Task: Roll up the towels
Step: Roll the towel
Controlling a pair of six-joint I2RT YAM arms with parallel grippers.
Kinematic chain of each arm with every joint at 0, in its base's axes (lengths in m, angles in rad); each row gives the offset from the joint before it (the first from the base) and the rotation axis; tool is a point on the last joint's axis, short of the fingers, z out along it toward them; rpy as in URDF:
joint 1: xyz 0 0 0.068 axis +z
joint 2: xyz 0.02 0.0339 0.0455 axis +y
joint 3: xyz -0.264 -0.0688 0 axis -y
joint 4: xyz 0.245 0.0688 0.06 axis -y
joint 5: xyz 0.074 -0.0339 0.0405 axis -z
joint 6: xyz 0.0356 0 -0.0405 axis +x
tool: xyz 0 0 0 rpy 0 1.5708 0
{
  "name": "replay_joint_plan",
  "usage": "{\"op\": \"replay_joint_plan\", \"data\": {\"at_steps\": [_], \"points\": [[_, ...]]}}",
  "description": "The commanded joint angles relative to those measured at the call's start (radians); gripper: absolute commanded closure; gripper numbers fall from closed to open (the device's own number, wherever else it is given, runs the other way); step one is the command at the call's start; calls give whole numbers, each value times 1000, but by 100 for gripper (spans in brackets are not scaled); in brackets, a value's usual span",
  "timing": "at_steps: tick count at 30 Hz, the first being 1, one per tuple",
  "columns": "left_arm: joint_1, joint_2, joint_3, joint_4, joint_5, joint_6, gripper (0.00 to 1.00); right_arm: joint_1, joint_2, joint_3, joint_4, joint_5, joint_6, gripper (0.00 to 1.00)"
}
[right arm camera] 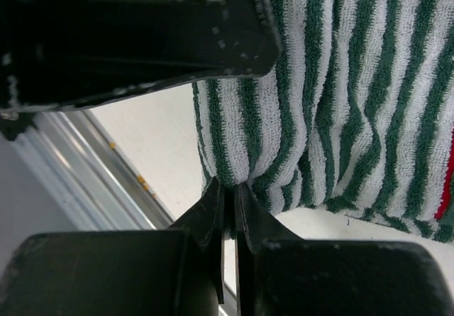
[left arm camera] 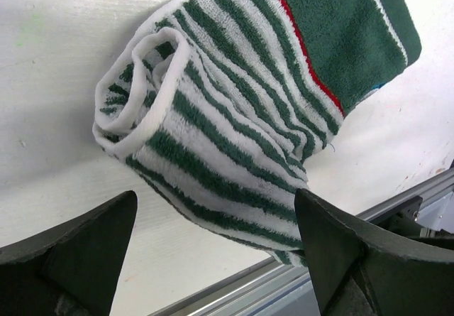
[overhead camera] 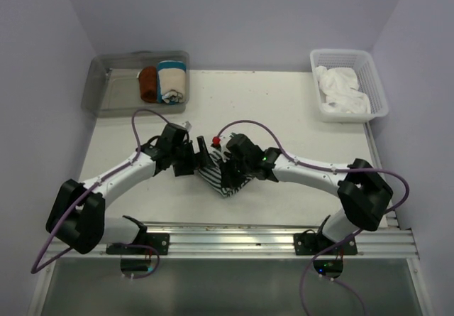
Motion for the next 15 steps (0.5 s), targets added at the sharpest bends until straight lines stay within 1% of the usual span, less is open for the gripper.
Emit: {"op": "replay_joint_plan", "data": {"at_steps": [1,3,4,7,12,15], "points": [[3,-35,25,-9,-23,20,3,-58,-15,-8,57,-229,66,100],[3,-49,18,-9,-26,20,2,-103,-5,-31,94,-307,104,100],[2,-54,12,-6,-26,18,0,-115,6,-38,109,-327,115,100],[2,-69,-14,7,-31,20,0,-155,20,-73,180,-395,164,100],[2,-32,-51,83,-12,14,0,-210,74,-110,250,-501,231,100],[3,-2,-64,129,0,9,1,-244,123,-136,325,-583,296,100]]}}
